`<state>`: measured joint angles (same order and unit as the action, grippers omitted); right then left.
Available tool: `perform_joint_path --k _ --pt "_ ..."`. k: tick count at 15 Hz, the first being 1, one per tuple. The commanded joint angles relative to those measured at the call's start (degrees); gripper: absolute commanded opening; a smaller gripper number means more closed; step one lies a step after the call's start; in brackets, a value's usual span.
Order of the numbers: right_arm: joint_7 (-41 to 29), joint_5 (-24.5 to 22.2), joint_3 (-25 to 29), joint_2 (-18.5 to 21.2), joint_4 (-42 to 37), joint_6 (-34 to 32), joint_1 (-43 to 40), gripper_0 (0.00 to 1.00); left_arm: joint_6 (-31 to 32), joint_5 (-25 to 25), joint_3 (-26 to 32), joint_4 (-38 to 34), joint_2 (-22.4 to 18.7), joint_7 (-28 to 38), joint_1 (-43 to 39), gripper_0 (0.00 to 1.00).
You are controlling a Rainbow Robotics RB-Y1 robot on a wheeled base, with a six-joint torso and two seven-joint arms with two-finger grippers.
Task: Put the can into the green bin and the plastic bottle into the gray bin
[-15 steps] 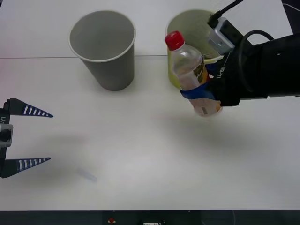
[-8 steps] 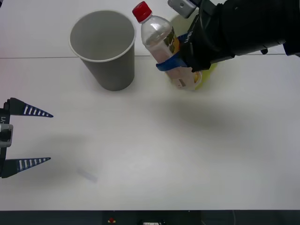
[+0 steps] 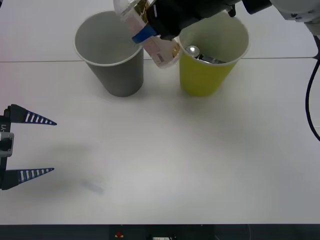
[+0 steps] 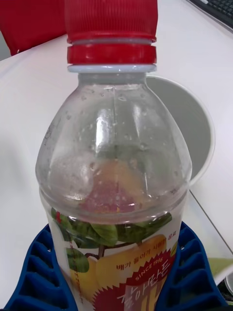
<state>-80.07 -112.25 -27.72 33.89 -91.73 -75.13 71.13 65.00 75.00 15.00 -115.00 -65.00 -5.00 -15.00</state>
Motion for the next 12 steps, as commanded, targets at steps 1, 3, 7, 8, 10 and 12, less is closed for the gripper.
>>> perform_joint_path --k 1,3,7,8,10,12 --pt "0.0 -2.0 -2.5 -4.6 9.0 1.0 6.2 0.0 0.0 0.0 0.0 0.0 0.0 0.0 0.0 1.0" --pt "0.1 -3.3 -5.4 -8.5 16.7 4.8 10.3 0.0 0.0 0.0 0.0 0.0 0.0 0.0 0.0 1.0" --pt "3.0 -4.8 -6.7 -16.1 31.9 9.6 16.6 0.0 0.0 0.0 0.0 0.0 0.0 0.0 0.0 1.0" --pt "3.8 -4.9 -6.7 -17.3 34.4 10.4 17.6 0.0 0.0 0.0 0.0 0.0 0.0 0.0 0.0 1.0" --pt "4.5 -5.4 -6.8 -19.1 38.0 12.6 18.8 0.0 0.0 0.0 0.0 0.0 0.0 0.0 0.0 1.0" --pt "4.5 -5.4 -8.8 -19.5 38.5 15.7 18.8 0.0 0.0 0.0 0.0 0.0 0.0 0.0 0.0 1.0"
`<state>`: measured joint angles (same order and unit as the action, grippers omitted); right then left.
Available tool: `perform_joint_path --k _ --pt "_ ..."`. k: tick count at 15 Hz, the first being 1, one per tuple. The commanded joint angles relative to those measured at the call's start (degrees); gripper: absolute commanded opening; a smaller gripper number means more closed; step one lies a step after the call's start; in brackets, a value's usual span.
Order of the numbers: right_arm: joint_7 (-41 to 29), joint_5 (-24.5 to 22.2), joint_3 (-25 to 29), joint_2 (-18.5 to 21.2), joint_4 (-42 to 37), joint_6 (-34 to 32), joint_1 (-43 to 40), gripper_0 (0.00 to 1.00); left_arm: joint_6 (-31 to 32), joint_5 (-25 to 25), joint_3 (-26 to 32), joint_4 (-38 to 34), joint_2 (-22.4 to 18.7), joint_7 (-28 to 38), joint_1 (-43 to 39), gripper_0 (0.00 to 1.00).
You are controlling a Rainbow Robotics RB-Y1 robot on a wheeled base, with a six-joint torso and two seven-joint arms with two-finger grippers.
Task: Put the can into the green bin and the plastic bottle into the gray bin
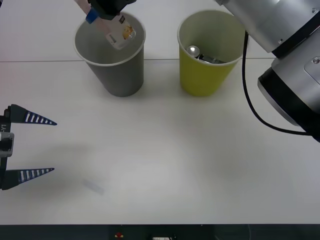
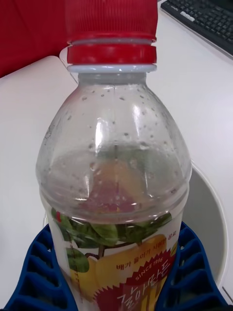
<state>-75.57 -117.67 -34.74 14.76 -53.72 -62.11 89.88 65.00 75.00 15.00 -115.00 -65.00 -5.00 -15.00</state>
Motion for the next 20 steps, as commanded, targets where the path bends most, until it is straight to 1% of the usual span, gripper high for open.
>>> perform_joint_path --k 1,2,3,4,5,6,11,12,14,18,20 --pt "0.0 0.0 -2.2 -0.3 0.5 3.1 0.0 0.0 0.0 0.0 0.0 0.0 0.0 0.0 0.0 1.0" --pt "0.0 0.2 -2.1 -0.3 0.5 3.1 0.0 0.02 0.0 0.0 0.0 0.0 0.0 0.0 0.0 1.0" --pt "0.0 0.3 -2.2 -0.3 0.6 3.1 0.0 0.11 0.0 0.0 0.0 0.0 0.0 0.0 0.0 1.0" --pt "0.1 0.3 -2.1 -0.3 0.5 3.3 0.0 0.36 0.0 0.0 0.0 0.0 0.0 0.0 0.0 1.0" --pt "0.5 0.3 -2.1 -0.3 0.6 3.9 0.0 0.78 0.0 0.0 0.0 0.0 0.0 0.0 0.0 1.0" --pt "1.0 0.3 -2.1 -0.3 0.6 3.9 0.0 1.0 0.0 0.0 0.0 0.0 0.0 0.0 0.0 1.0" --pt "2.2 1.4 -1.3 0.5 0.4 3.8 -0.1 1.0 0.0 0.0 0.0 0.0 0.0 0.0 0.0 1.0" --pt "2.4 1.7 -0.9 1.1 -0.2 2.9 -0.1 1.0 0.0 0.0 0.0 0.0 0.0 0.0 0.0 1.0" --pt "3.7 2.4 2.2 3.0 -3.1 -1.2 -1.3 1.0 0.0 0.0 0.0 0.0 0.0 0.0 0.0 1.0" --pt "3.8 2.7 6.8 8.8 -16.0 -6.3 -8.2 1.0 0.0 0.0 0.0 0.0 0.0 0.0 0.0 1.0" --pt "3.8 3.1 9.0 12.8 -24.9 -9.1 -13.2 1.0 0.0 0.0 0.0 0.0 0.0 0.0 0.0 1.0"
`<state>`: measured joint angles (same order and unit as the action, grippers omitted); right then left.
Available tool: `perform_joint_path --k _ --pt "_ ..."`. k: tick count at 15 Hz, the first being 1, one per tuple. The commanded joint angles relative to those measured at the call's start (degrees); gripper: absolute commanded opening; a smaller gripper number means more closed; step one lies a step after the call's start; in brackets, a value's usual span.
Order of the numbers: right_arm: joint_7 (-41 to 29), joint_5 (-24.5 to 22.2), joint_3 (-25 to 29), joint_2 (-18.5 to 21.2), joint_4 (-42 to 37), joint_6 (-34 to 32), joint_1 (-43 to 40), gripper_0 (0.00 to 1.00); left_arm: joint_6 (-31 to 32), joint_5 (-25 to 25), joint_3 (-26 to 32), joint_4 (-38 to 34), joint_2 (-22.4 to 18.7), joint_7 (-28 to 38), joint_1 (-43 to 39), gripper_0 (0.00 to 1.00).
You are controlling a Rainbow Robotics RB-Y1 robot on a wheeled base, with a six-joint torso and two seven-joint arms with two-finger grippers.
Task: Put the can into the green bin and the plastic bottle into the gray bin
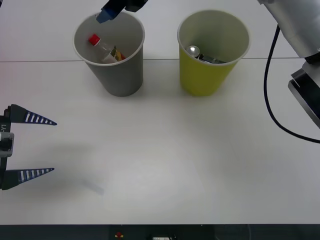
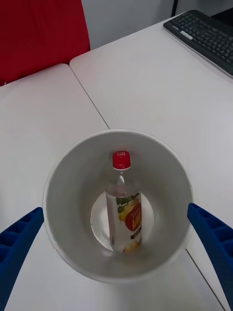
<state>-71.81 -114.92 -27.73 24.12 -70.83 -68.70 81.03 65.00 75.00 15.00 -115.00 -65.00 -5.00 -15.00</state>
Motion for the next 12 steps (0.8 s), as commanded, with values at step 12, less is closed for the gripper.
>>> perform_joint_path --k 12 --pt "14.2 15.2 20.4 22.3 -42.9 -4.0 -40.6 1.0 0.0 0.0 0.0 0.0 0.0 0.0 0.0 1.0"
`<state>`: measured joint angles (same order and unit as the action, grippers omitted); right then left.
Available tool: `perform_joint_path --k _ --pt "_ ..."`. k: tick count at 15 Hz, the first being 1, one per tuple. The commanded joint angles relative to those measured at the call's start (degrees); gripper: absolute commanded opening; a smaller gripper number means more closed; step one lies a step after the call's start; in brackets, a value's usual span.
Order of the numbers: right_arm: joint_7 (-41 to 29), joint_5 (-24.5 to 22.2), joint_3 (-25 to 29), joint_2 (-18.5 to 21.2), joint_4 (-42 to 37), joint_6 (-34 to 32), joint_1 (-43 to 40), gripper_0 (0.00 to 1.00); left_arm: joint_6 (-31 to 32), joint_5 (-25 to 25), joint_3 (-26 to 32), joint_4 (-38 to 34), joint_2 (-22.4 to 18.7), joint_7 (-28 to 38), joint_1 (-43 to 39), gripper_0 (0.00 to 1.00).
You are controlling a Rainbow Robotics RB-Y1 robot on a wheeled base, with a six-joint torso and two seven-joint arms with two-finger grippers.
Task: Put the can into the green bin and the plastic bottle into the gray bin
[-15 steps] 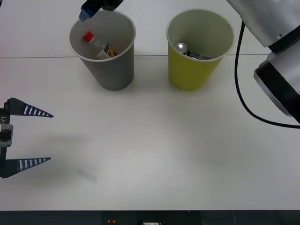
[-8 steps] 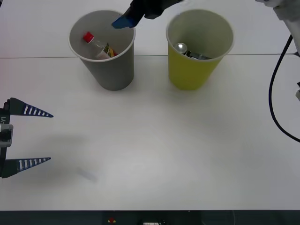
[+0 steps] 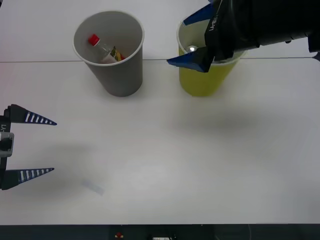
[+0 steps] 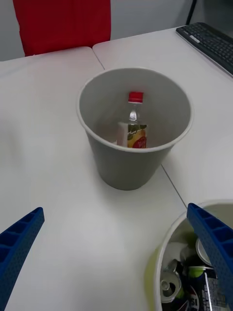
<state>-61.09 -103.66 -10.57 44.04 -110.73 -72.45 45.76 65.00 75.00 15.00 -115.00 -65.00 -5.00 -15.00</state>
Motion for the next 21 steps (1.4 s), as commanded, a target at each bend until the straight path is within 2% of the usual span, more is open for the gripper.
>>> perform_joint_path --k 1,6,9,16,21 --pt "6.0 6.6 5.0 3.2 -3.6 -0.6 -8.2 1.0 0.0 0.0 0.0 0.0 0.0 0.0 0.0 1.0" --pt "19.3 15.7 16.4 4.7 -4.3 -8.6 -19.9 1.0 0.0 0.0 0.0 0.0 0.0 0.0 0.0 1.0" --pt "26.7 18.8 20.7 5.2 -4.4 -9.6 -26.9 1.0 0.0 0.0 0.0 0.0 0.0 0.0 0.0 1.0" --pt "40.5 19.3 25.4 6.6 -4.3 -9.6 -38.3 1.0 0.0 0.0 0.0 0.0 0.0 0.0 0.0 1.0" --pt "42.4 17.6 26.0 7.9 -4.3 -9.7 -42.0 1.0 0.0 0.0 0.0 0.0 0.0 0.0 0.0 1.0"
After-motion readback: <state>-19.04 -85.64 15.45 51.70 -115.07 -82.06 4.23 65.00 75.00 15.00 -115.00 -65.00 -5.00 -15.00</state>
